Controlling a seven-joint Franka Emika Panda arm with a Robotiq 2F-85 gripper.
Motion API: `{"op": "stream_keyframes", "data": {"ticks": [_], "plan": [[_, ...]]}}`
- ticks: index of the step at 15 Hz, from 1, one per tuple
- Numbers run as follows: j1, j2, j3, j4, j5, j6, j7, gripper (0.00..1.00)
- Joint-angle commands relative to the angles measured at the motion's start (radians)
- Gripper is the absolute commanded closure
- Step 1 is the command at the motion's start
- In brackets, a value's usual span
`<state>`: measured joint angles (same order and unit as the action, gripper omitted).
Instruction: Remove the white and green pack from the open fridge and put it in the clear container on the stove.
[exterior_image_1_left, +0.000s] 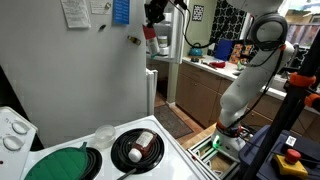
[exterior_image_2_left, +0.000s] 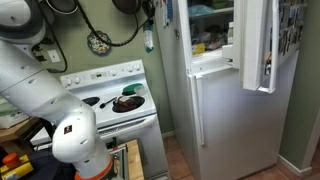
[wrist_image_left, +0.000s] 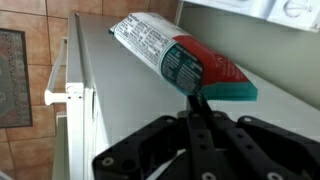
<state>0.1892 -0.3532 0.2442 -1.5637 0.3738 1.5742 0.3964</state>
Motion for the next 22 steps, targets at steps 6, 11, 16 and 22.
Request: {"op": "stream_keyframes", "data": {"ticks": [6, 11, 16, 22], "plan": [[0.075, 0.040, 0.039, -0.062, 0.188, -0.062, -0.064, 1.00], [0.073, 0.067, 0.060, -0.047, 0.174, -0.048, -0.051, 0.99], [0.070, 0.068, 0.058, -0.042, 0.174, -0.048, -0.051, 1.00], [0.151, 0.163, 0.114, -0.145, 0.383, 0.071, -0.268, 1.00]]}}
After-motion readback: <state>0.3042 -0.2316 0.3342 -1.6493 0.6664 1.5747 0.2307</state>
